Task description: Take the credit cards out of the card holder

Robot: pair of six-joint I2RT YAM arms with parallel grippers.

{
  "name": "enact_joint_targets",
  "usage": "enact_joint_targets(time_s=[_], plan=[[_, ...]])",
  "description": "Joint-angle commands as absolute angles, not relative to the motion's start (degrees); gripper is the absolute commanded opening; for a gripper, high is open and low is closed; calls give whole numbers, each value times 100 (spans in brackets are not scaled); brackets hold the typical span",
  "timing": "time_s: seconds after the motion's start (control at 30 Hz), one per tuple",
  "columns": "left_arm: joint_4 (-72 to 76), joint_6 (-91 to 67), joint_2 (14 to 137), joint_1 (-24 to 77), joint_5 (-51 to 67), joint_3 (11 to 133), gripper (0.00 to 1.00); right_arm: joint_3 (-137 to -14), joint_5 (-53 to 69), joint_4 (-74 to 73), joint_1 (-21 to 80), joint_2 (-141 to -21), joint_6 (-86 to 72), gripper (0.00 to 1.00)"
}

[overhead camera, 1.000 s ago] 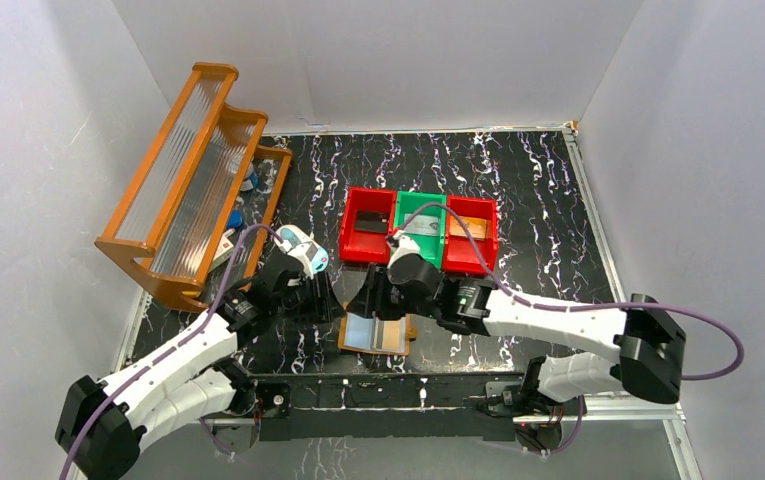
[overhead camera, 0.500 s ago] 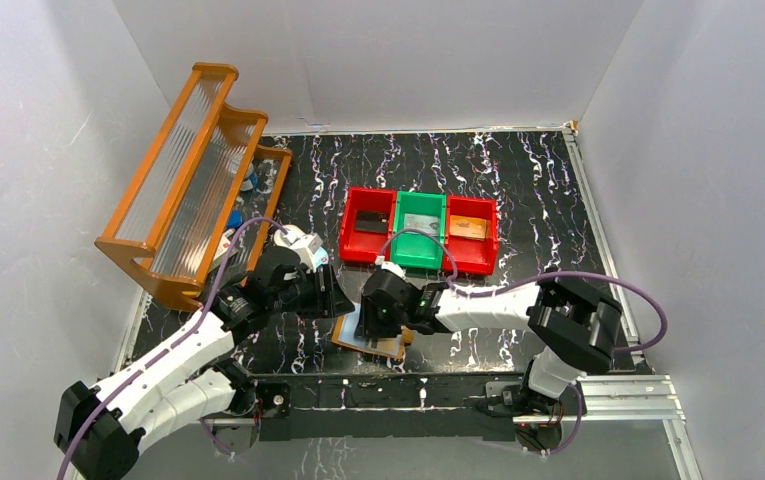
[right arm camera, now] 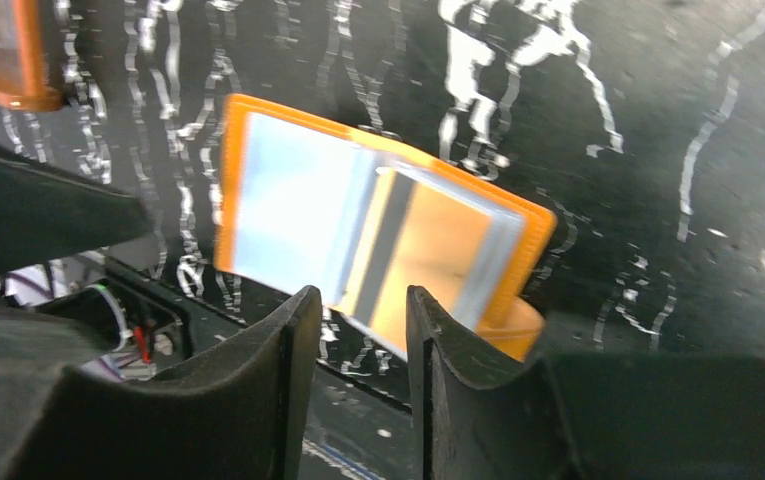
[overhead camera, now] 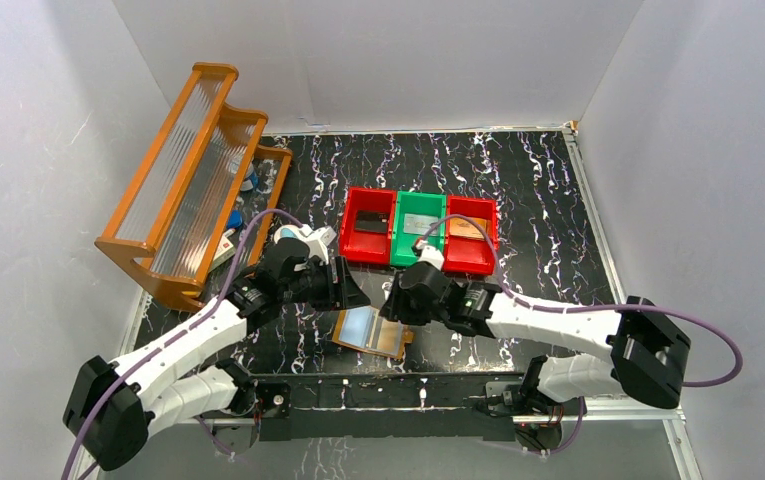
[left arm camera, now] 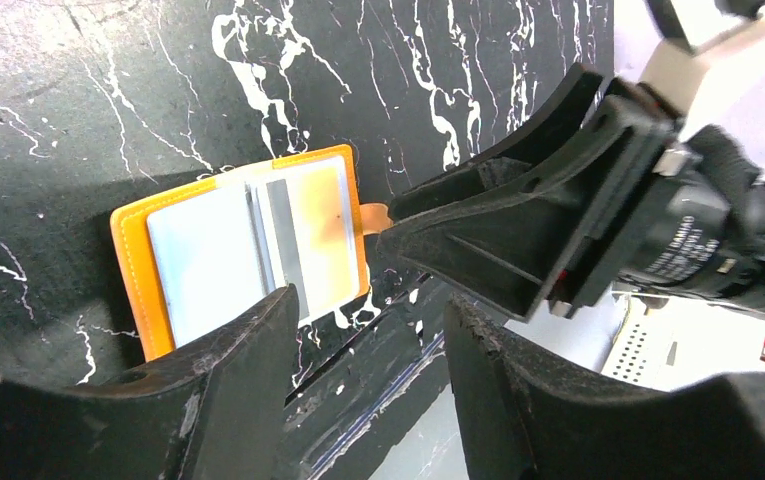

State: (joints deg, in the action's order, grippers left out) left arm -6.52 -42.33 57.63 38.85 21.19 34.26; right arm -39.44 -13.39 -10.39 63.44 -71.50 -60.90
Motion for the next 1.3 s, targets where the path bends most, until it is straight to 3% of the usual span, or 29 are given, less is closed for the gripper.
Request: enact_joint_targets(time_s=[0.0,0.53,1.27], plan=[[-357,-4315,6021,3919,2401,3450,53,-3365,-1018,-491,6240,-6886,-6461,42],[-105,-4412,6163,3931,2347,3212,52,-3605,-421,-210,6116,-7511,-6384,39],[233,-4324,6987,4032,2463,3082,51,-3444,-722,-760,6114,-7864,-6914,35]])
